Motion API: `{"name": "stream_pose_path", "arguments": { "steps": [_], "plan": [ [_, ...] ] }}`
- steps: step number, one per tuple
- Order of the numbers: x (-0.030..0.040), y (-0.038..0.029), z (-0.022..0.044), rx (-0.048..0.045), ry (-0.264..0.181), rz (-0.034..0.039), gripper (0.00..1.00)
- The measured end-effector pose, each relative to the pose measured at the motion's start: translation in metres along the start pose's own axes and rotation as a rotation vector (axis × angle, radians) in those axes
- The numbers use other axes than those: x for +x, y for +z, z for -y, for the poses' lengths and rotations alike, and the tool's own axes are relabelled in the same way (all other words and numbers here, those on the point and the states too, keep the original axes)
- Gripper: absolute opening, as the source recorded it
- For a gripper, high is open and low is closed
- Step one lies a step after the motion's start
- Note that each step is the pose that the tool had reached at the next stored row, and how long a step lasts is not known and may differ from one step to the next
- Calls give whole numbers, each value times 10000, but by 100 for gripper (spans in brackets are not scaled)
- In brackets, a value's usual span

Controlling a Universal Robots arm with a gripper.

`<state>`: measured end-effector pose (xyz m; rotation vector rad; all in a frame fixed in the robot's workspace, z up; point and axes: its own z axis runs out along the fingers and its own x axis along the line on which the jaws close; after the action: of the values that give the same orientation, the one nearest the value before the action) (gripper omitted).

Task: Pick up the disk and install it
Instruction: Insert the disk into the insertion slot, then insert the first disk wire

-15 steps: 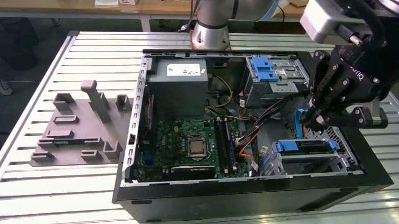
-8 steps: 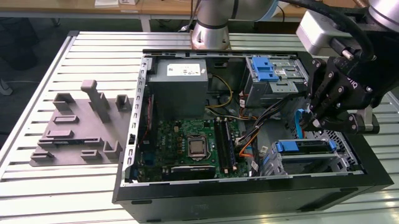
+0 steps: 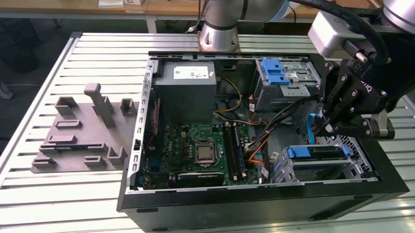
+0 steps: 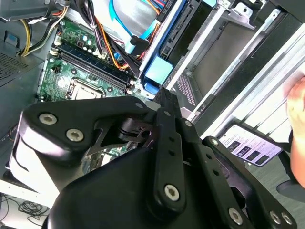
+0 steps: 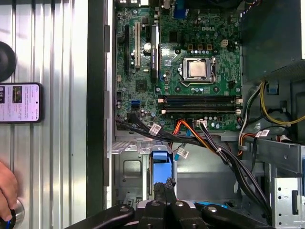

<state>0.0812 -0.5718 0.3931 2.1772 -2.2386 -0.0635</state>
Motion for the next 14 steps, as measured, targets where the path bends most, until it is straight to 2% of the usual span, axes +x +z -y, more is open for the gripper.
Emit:
{"name": "stream_pose_path", "arguments": {
  "steps": [9,11,14],
  "plan": [
    [0,0,13,2,1,0,11],
    [-1,-1,59,2,1,1,11],
    [-5,-2,192,-3,1,-1,11]
  ]
}}
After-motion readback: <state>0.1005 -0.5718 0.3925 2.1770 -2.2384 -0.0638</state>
